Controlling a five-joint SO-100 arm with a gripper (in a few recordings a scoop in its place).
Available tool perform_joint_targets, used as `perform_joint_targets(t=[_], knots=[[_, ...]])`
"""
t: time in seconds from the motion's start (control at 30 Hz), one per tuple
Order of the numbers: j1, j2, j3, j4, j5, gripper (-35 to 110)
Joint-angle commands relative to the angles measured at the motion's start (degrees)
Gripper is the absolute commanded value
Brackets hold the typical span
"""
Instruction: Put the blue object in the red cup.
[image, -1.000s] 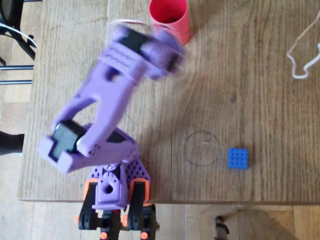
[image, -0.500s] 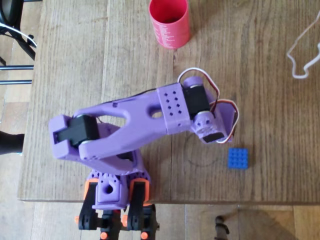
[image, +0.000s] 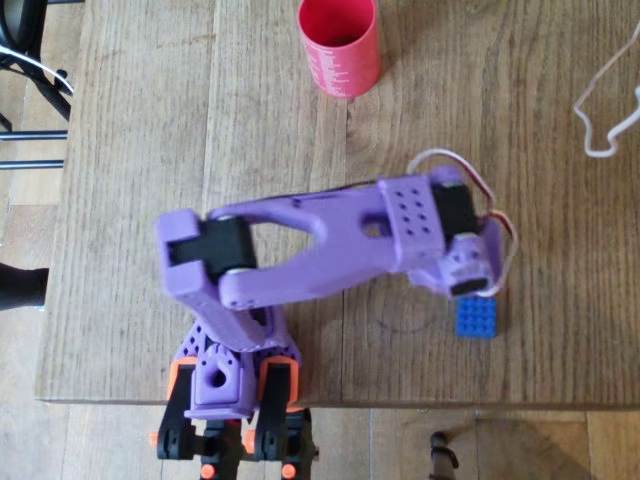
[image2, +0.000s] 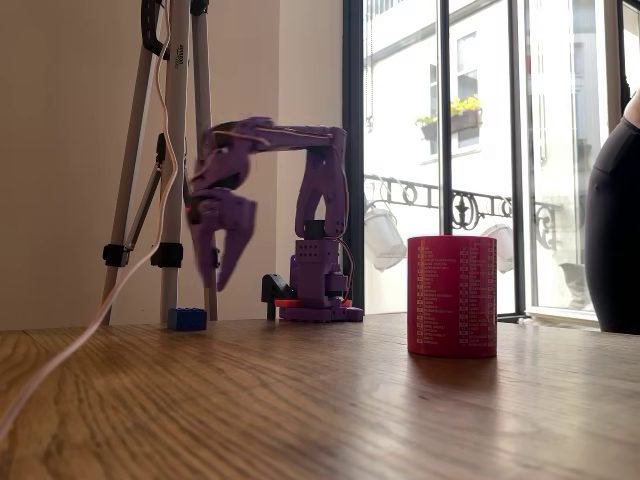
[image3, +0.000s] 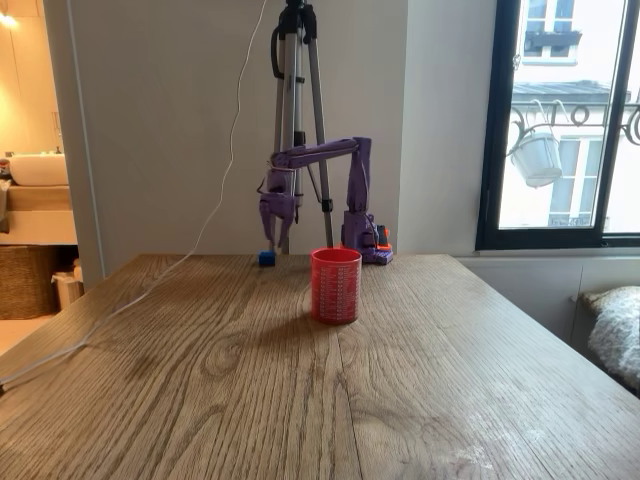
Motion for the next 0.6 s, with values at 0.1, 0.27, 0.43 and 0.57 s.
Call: perform_joint_targets(t=[0.1, 0.27, 0.43, 0.57], knots=[[4.92, -2.37, -8.26, -0.44, -3.34, 1], [3.78, -1.67, -8.35, 3.52, -3.52, 1], [0.62, -0.35, -8.44, 8.00, -6.06, 15], [-0.79, -0.35, -7.12, 10.63, -8.26, 39]])
